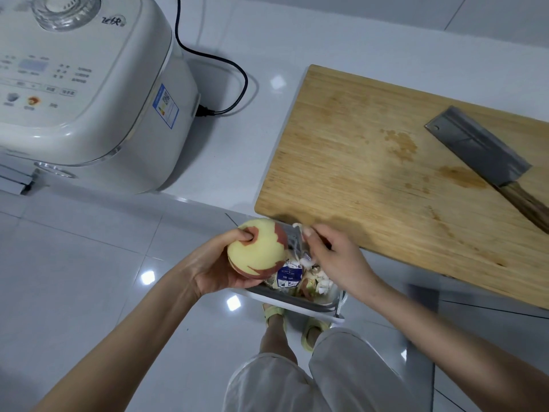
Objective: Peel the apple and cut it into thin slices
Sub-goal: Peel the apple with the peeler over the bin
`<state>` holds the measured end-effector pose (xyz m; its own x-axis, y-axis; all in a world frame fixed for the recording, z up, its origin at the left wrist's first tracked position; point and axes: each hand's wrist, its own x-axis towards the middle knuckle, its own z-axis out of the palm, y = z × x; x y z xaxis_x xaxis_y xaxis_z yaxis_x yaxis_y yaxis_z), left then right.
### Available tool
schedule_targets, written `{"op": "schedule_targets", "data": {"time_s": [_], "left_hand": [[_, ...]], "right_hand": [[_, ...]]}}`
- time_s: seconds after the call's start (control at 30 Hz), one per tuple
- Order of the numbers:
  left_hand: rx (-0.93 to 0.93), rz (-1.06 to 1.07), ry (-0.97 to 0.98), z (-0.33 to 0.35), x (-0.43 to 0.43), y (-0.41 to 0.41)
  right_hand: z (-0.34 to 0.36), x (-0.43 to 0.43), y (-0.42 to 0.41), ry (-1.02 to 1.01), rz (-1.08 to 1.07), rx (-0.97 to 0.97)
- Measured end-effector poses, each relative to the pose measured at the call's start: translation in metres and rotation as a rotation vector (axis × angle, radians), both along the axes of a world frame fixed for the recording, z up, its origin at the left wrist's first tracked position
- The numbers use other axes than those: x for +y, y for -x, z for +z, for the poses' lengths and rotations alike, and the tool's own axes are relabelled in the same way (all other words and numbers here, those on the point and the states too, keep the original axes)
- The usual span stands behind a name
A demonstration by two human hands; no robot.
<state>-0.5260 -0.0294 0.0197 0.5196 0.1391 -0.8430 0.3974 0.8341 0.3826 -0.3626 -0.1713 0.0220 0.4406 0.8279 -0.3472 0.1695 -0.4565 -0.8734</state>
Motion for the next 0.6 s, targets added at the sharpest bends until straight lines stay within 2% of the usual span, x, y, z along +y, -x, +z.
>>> {"op": "schedule_targets", "data": {"time_s": [0.07,0.1,0.17,0.23,0.33,0.6], "left_hand": [[0.001,0.004,0.023,0.0,-0.001,-0.001],[0.004,-0.001,0.028,-0.001,-0.002,-0.002],[-0.013,-0.036,0.037,0.0,-0.005,-0.005],[-0.024,-0.077,0.043,0.0,-0.008,-0.005],[-0.022,-0.117,0.037,-0.001,-0.008,-0.003],[-0.044,-0.175,0.056,0.001,-0.002,0.007]], "right_hand": [[0.002,0.007,0.0,-0.25,0.085,-0.442],[0.0,0.011,-0.001,-0.326,0.116,-0.603],[-0.003,0.018,0.0,-0.416,0.184,-0.781],[-0.002,0.023,0.0,-0.476,0.241,-0.811],[0.001,0.022,-0.002,-0.522,0.278,-0.743],[-0.002,0.014,-0.008,-0.463,0.255,-0.567]]}}
